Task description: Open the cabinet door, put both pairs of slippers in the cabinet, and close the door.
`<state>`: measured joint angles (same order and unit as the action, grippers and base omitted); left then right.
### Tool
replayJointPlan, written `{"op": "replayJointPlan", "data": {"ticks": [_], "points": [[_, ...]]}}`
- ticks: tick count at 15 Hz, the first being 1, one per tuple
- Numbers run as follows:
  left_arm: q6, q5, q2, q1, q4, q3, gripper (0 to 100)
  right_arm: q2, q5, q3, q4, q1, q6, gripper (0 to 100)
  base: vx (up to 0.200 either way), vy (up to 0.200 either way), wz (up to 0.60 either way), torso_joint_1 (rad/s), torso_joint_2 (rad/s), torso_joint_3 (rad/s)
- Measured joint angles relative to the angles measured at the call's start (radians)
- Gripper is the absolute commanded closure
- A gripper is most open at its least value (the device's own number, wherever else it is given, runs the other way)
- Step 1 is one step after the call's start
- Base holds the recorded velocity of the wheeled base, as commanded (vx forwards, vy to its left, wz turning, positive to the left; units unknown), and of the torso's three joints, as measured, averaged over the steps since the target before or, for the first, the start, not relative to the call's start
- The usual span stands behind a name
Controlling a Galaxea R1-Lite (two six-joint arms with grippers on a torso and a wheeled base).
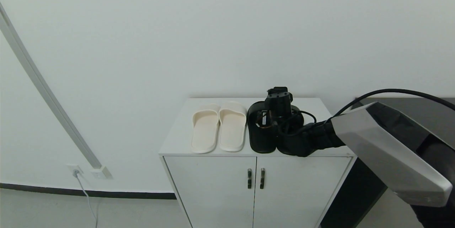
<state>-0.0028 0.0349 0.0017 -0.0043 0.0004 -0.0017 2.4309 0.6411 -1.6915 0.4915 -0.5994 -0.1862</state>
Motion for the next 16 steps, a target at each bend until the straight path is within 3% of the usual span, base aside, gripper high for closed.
{"op": "replayJointPlan", "data": {"ticks": [1,2,12,16], "points": [[0.0,0.0,0.0,0.0,0.0,0.0,100,0.013,0.0,-0.018,-0.001,0.001,0.01,0,0.0,0.0,0.0,0.0,0.0,0.0],[0.0,0.0,0.0,0.0,0.0,0.0,100,0.023,0.001,-0.029,0.0,0.0,0.015,100,0.0,0.0,0.0,0.0,0.0,0.0],[0.002,0.0,0.0,0.0,0.0,0.0,100,0.021,0.001,-0.035,0.0,0.003,0.046,100,0.0,0.0,0.0,0.0,0.0,0.0],[0.006,0.0,0.0,0.0,0.0,0.0,100,-0.072,-0.026,0.072,0.004,-0.006,0.068,100,0.0,0.0,0.0,0.0,0.0,0.0]]}}
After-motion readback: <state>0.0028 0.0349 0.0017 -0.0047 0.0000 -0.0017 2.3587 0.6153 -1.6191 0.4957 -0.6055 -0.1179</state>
